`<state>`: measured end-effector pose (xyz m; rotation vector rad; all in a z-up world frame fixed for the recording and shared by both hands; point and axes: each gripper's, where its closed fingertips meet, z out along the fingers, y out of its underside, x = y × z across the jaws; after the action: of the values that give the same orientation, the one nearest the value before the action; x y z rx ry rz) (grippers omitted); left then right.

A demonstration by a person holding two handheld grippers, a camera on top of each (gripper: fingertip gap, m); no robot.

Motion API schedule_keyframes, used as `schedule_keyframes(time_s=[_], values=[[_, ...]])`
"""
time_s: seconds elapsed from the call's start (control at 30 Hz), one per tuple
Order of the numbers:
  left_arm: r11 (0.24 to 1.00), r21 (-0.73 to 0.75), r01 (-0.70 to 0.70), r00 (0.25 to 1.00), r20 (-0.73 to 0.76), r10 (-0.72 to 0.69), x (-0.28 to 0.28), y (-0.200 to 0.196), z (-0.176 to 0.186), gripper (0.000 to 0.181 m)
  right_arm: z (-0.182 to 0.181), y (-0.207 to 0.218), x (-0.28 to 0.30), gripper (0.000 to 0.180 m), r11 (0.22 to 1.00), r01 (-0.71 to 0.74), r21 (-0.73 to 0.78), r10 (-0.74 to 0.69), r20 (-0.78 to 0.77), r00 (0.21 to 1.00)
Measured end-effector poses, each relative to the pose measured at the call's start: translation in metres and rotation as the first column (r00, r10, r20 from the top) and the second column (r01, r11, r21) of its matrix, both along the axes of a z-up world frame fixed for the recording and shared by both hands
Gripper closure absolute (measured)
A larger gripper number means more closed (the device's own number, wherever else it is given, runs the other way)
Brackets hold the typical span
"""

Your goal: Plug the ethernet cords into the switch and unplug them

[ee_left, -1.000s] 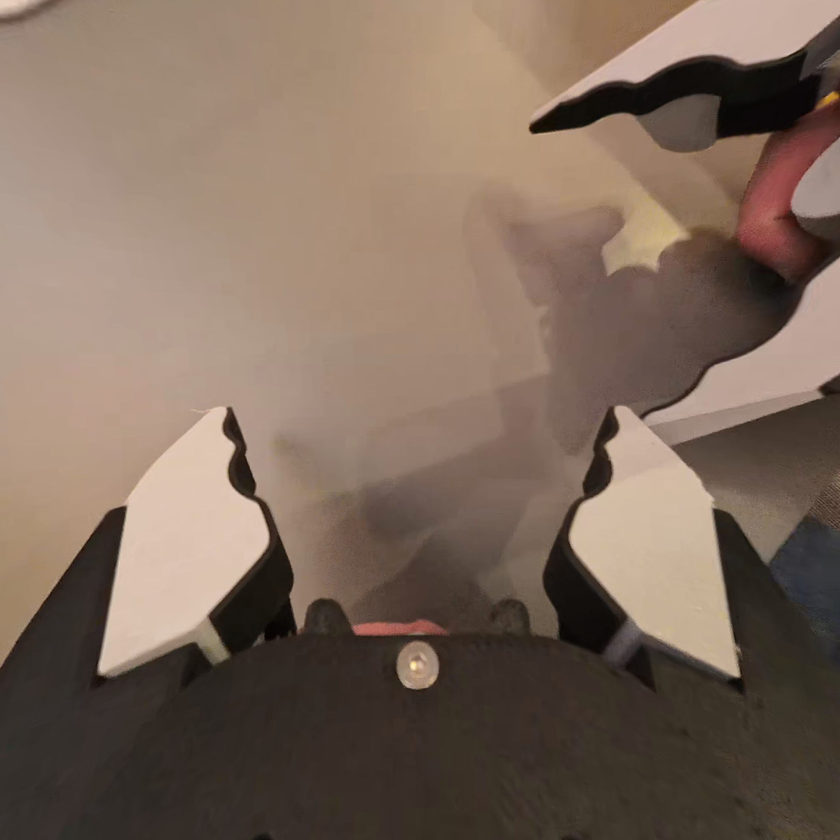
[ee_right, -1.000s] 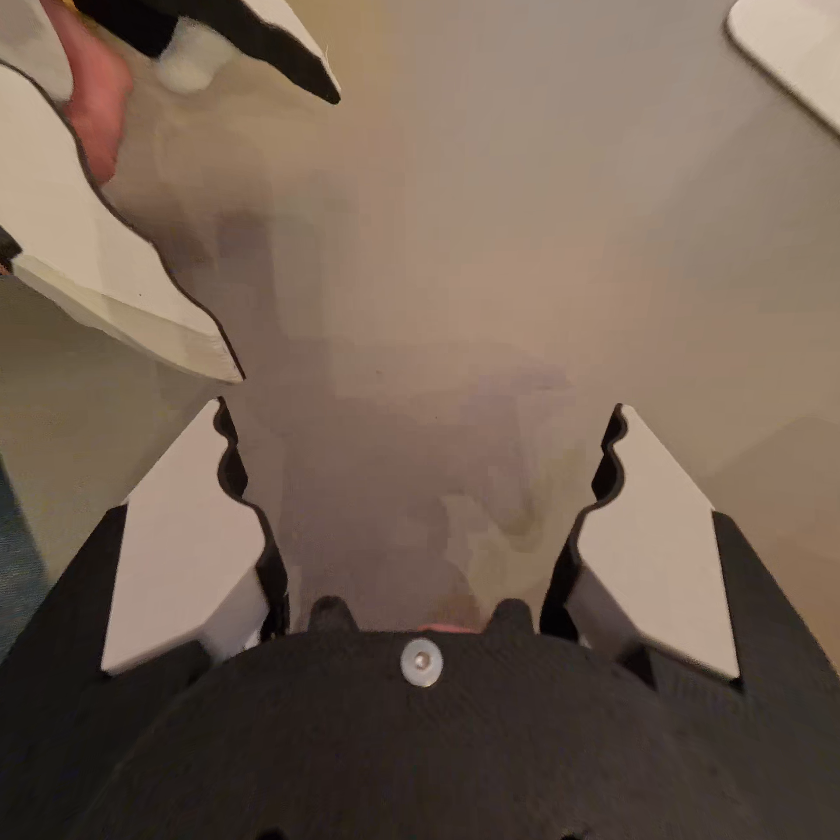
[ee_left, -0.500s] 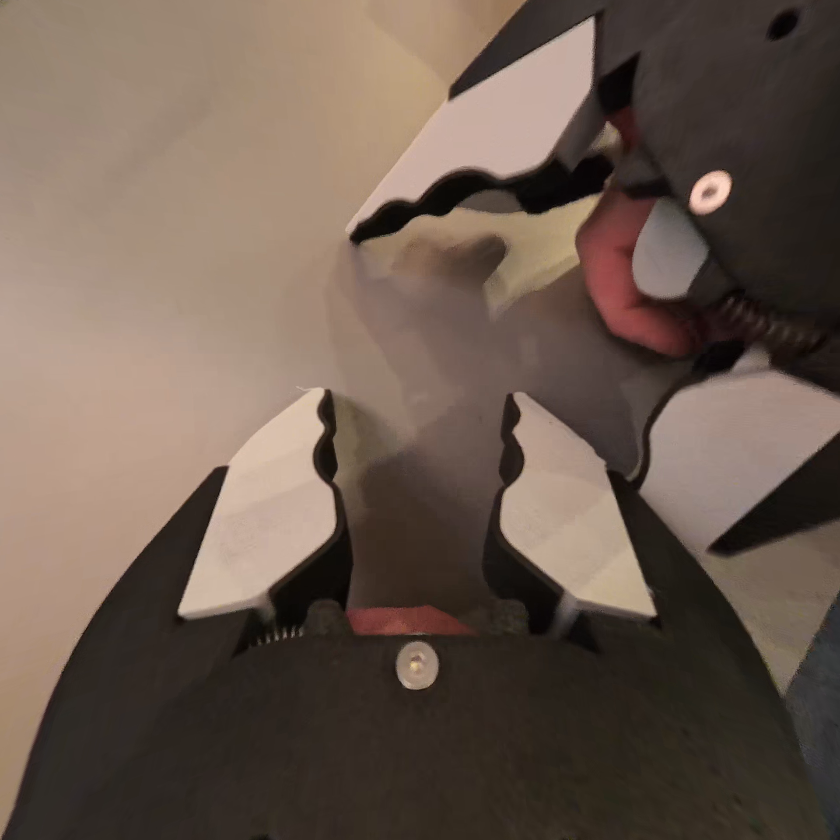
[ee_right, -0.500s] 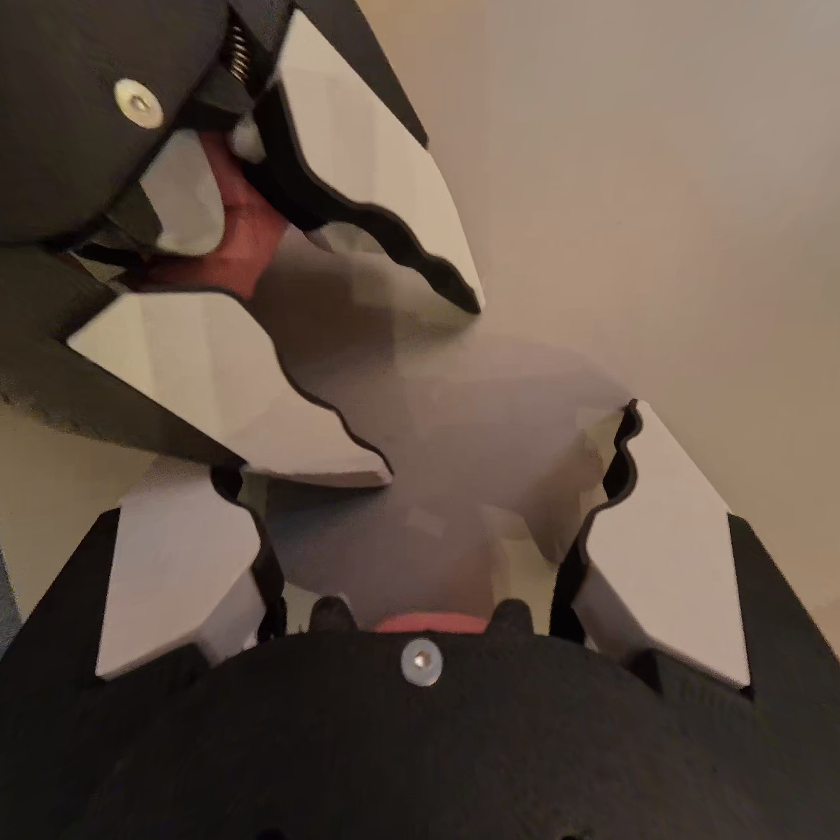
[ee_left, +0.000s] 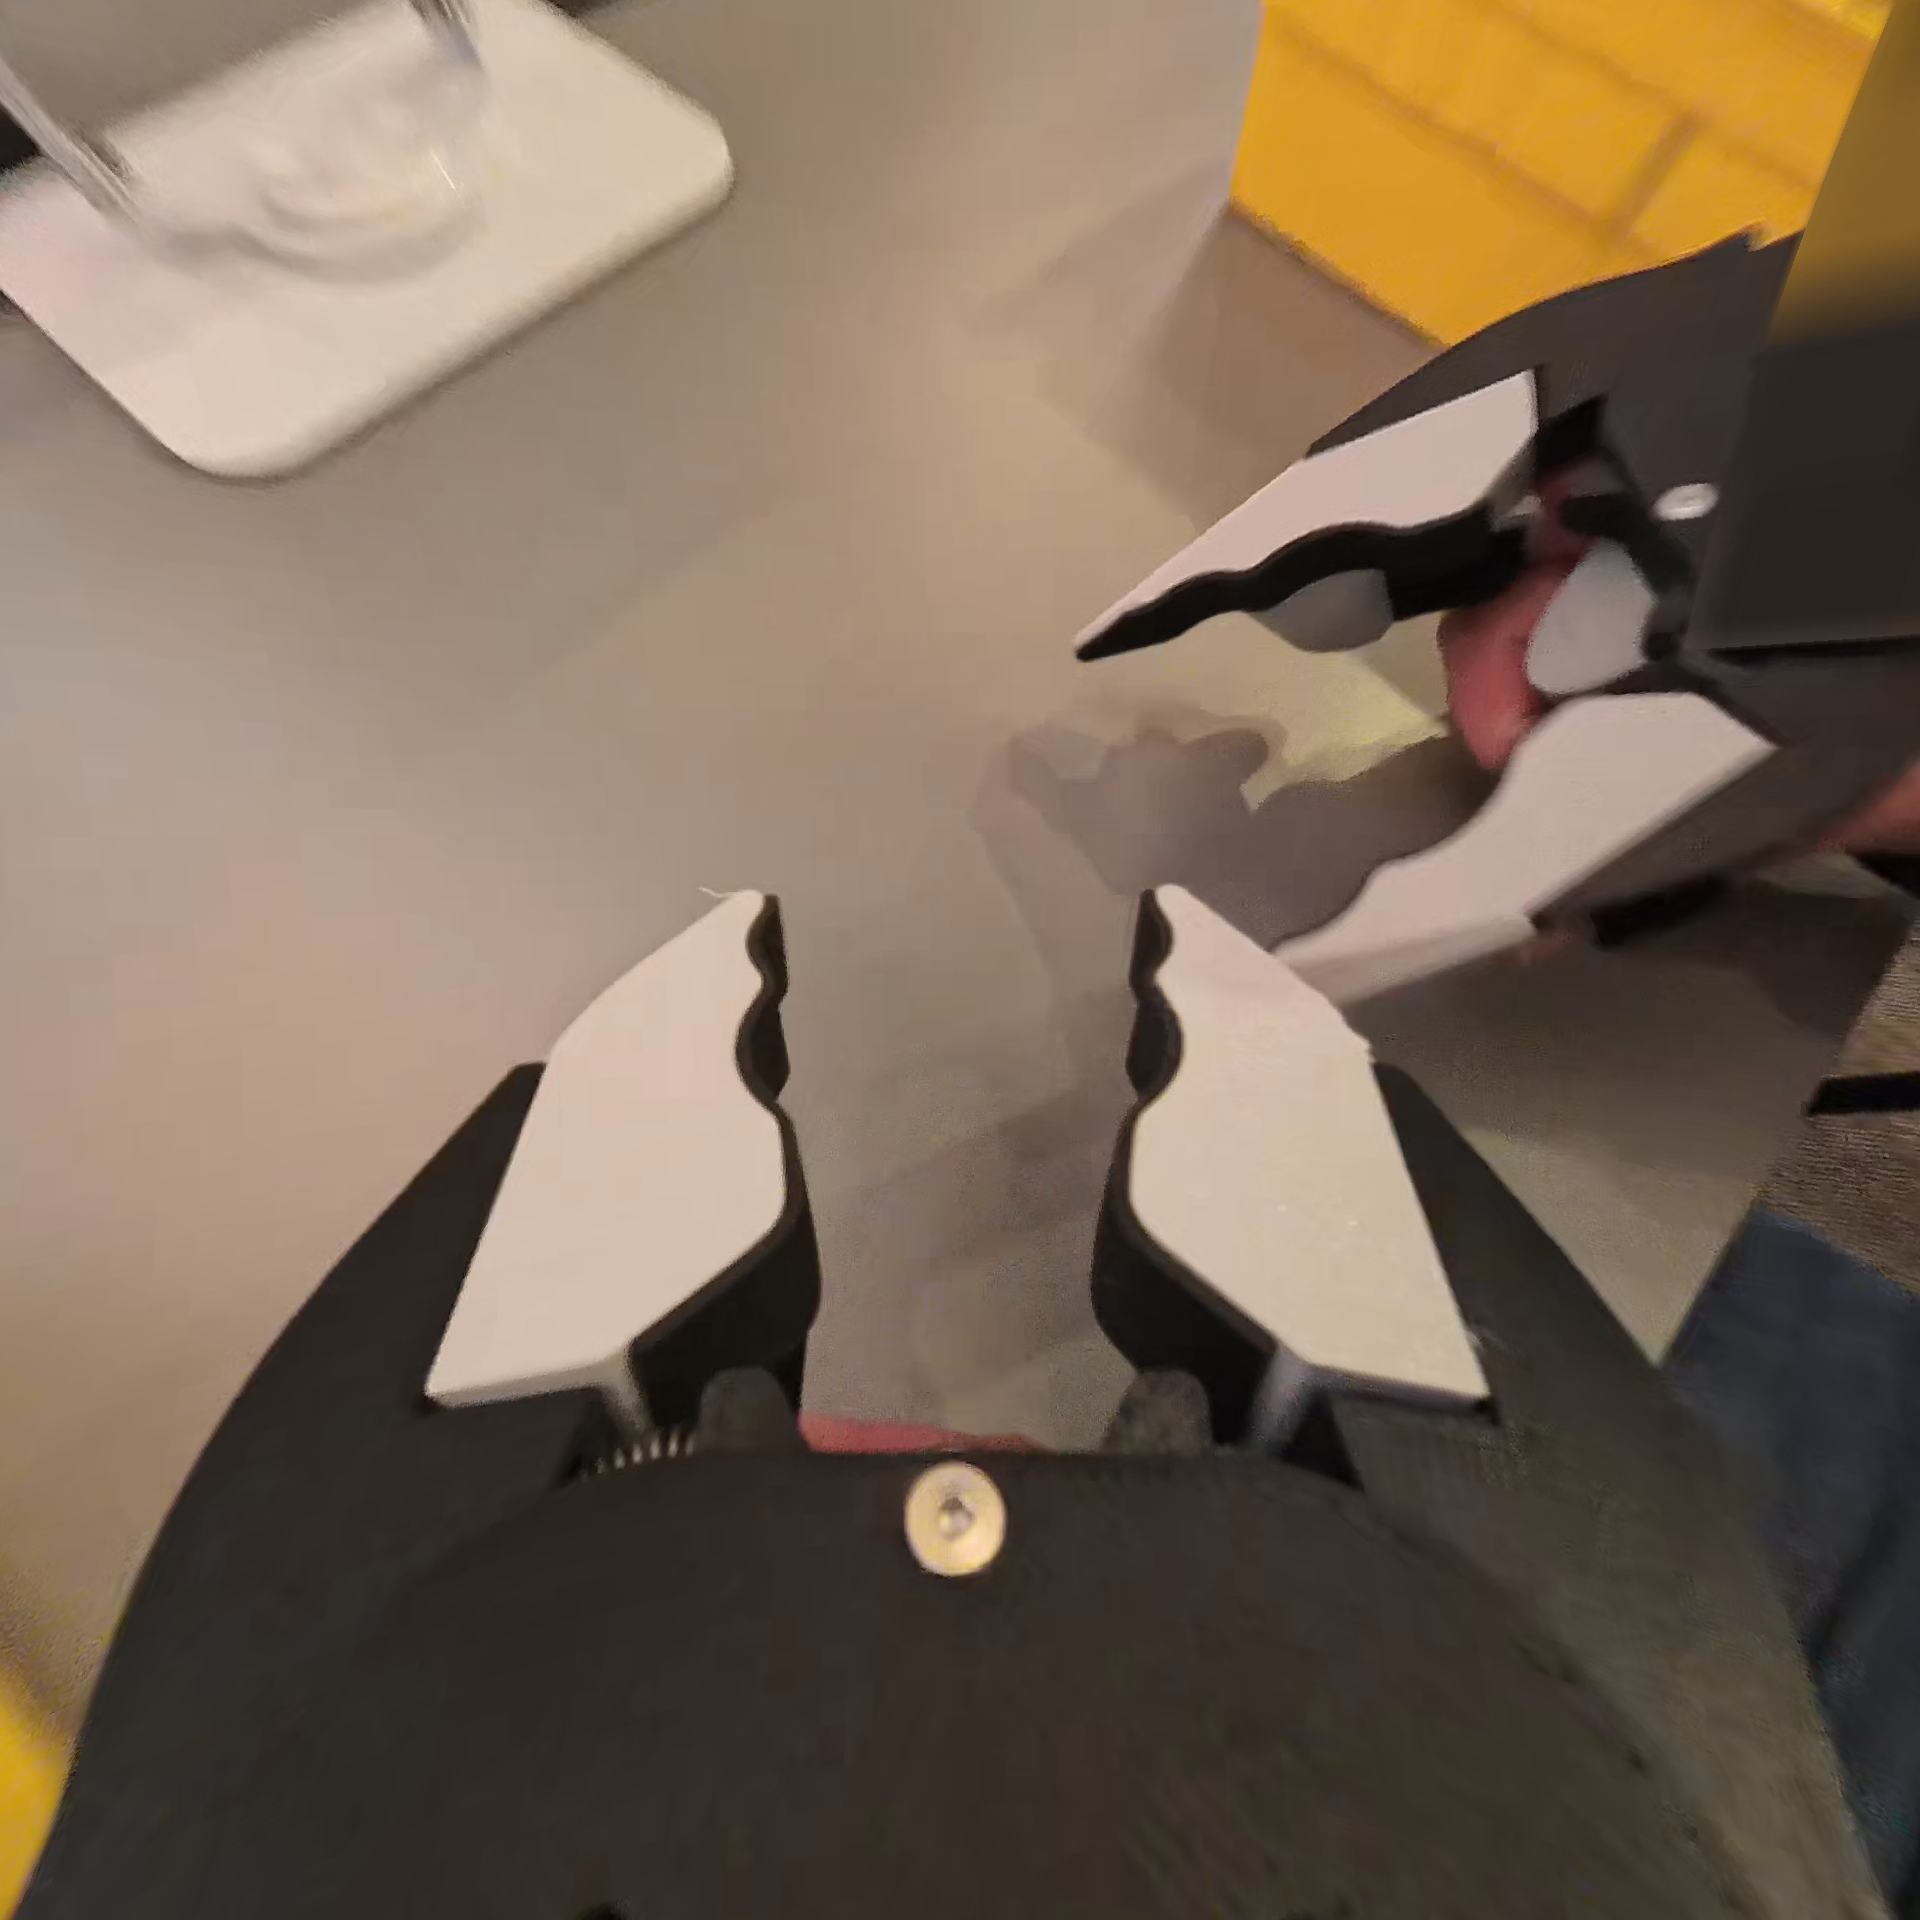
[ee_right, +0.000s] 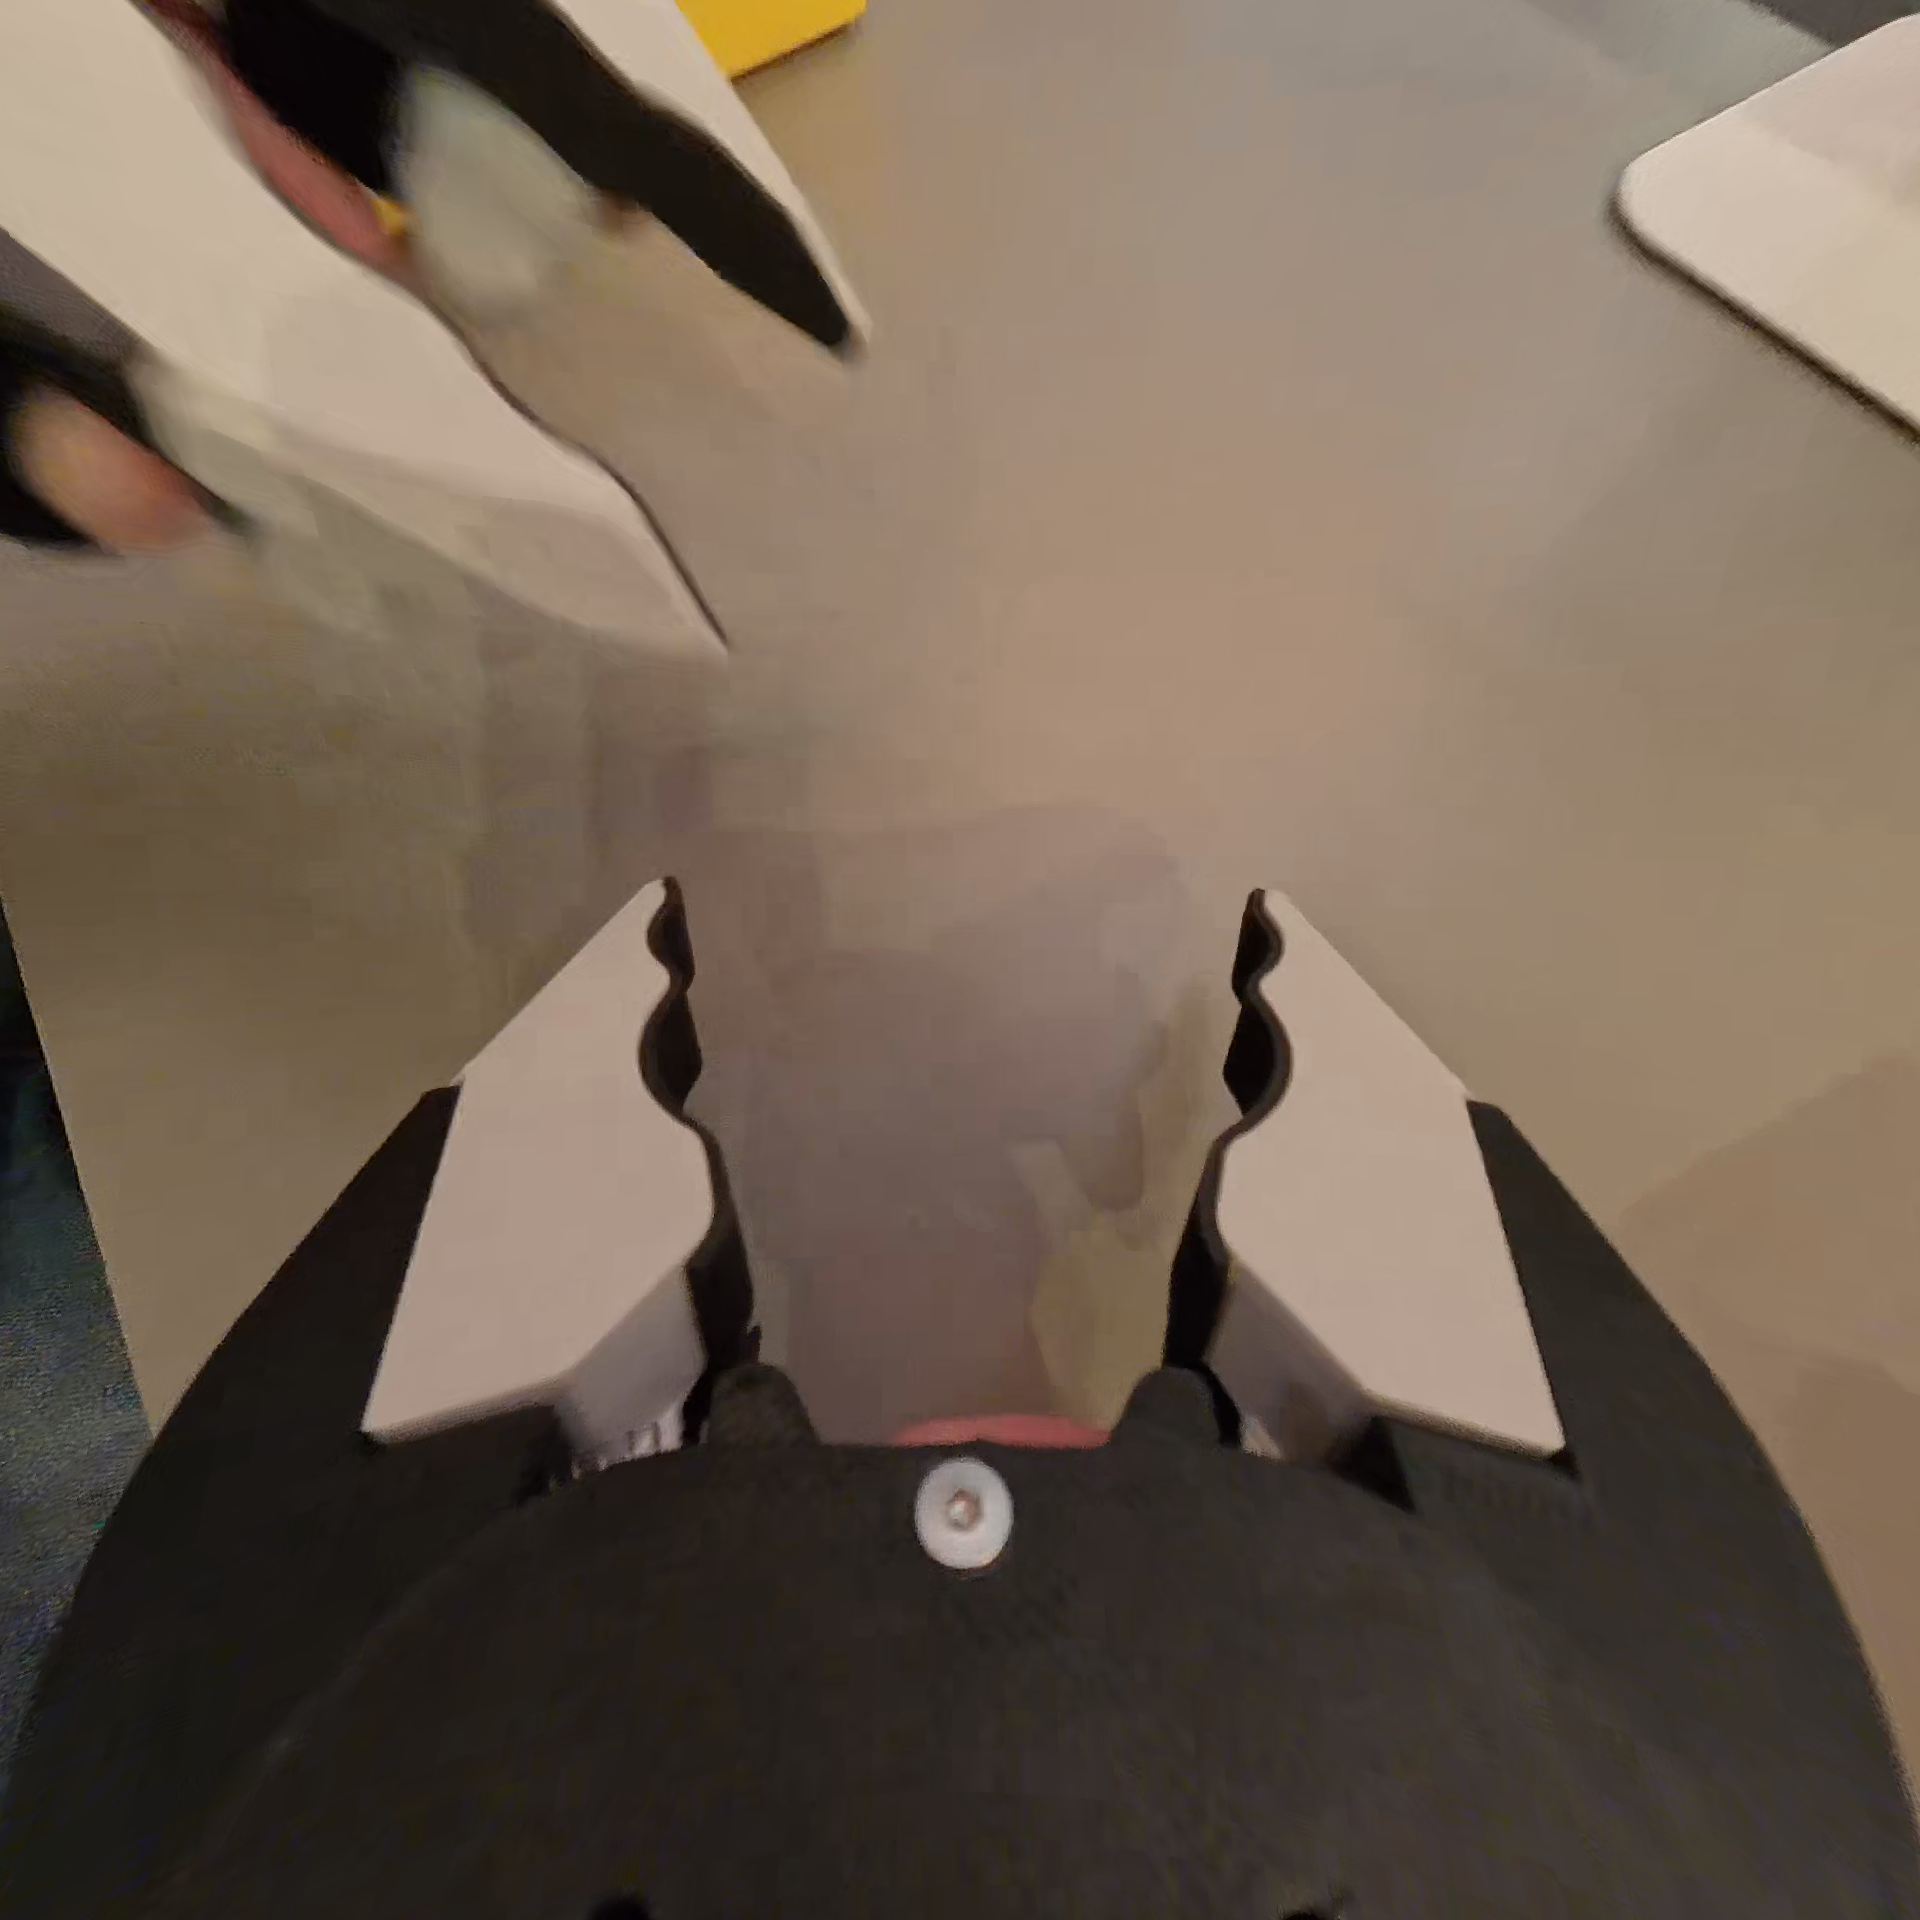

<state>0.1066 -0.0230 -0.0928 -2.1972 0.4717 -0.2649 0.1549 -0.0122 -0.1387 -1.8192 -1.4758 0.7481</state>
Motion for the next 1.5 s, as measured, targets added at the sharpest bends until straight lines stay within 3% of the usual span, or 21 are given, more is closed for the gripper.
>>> schedule_keyframes(time_s=[0.03, 0.07, 0.17, 0.2, 0.27, 0.33, 0.47, 0.53, 0.63, 0.73, 0.8, 0.9, 1.0, 1.07, 1.27, 1.5], values=[[0.999, 0.042, -0.001, 1.0, -0.024, 0.002, -0.007, -0.008, 0.02, 0.123, 0.003, 0.003, 0.006, 0.079, 1.0, 0.01, 0.001, -0.01, -0.011, 1.0], [0.997, 0.081, -0.013, 0.998, -0.054, 0.017, -0.018, -0.016, 0.042, 0.131, 0.006, 0.005, 0.011, 0.087, 1.0, 0.014, -0.006, -0.014, -0.023, 1.0], [0.98, 0.177, -0.091, 0.981, -0.151, 0.119, -0.075, -0.036, 0.103, 0.129, 0.015, 0.011, 0.021, 0.123, 0.999, 0.026, -0.031, -0.028, -0.068, 0.997], [0.972, 0.19, -0.137, 0.96, -0.215, 0.177, -0.105, -0.041, 0.116, 0.127, 0.016, 0.011, 0.023, 0.143, 0.999, 0.019, -0.026, -0.021, -0.074, 0.997], [0.963, 0.134, -0.235, 0.896, -0.354, 0.268, -0.175, -0.049, 0.123, 0.124, 0.012, 0.009, 0.024, 0.165, 1.0, -0.003, -0.019, 0.001, -0.059, 0.998], [0.953, 0.02, -0.301, 0.862, -0.421, 0.281, -0.233, -0.054, 0.113, 0.121, 0.006, 0.007, 0.024, 0.17, 1.0, -0.011, -0.023, 0.009, -0.046, 0.999], [0.889, -0.28, -0.361, 0.877, -0.425, 0.223, -0.304, -0.051, 0.068, 0.107, -0.003, 0.003, 0.02, 0.173, 1.0, -0.019, 0.003, 0.019, -0.01, 1.0], [0.824, -0.447, -0.349, 0.909, -0.376, 0.181, -0.312, -0.051, 0.044, 0.098, -0.006, 0.001, 0.019, 0.17, 1.0, -0.023, 0.004, 0.023, 0.004, 1.0], [0.705, -0.594, -0.389, 0.897, -0.419, 0.141, -0.332, -0.05, 0.01, 0.09, -0.008, 0.0, 0.019, 0.167, 0.999, -0.028, 0.015, 0.028, 0.02, 0.999], [0.614, -0.69, -0.383, 0.908, -0.403, 0.115, -0.336, -0.05, -0.017, 0.085, -0.009, 0.0, 0.019, 0.165, 0.999, -0.03, 0.019, 0.03, 0.028, 0.999], [0.607, -0.703, -0.371, 0.919, -0.372, 0.131, -0.335, -0.045, -0.027, 0.094, -0.01, -0.001, 0.019, 0.165, 0.999, -0.033, 0.02, 0.032, 0.032, 0.999], [0.515, -0.736, -0.439, 0.879, -0.471, 0.077, -0.353, -0.059, -0.048, 0.091, -0.01, -0.002, 0.019, 0.164, 0.999, -0.038, 0.019, 0.037, 0.033, 0.999], [0.478, -0.753, -0.452, 0.87, -0.49, 0.051, -0.357, -0.067, -0.065, 0.101, -0.011, -0.002, 0.019, 0.163, 0.999, -0.043, 0.011, 0.042, 0.036, 0.998], [0.491, -0.761, -0.425, 0.896, -0.432, 0.105, -0.35, -0.061, -0.069, 0.119, -0.011, -0.002, 0.019, 0.163, 0.999, -0.042, 0.011, 0.042, 0.037, 0.998], [0.57, -0.705, -0.422, 0.888, -0.449, 0.102, -0.352, -0.053, -0.056, 0.121, -0.01, -0.004, 0.019, 0.162, 0.998, -0.051, 0.022, 0.051, 0.027, 0.998], [0.79, -0.529, -0.309, 0.902, -0.425, 0.068, -0.306, -0.028, 0.044, 0.121, -0.002, -0.002, 0.022, 0.157, 1.0, -0.021, 0.02, 0.022, -0.022, 1.0]])
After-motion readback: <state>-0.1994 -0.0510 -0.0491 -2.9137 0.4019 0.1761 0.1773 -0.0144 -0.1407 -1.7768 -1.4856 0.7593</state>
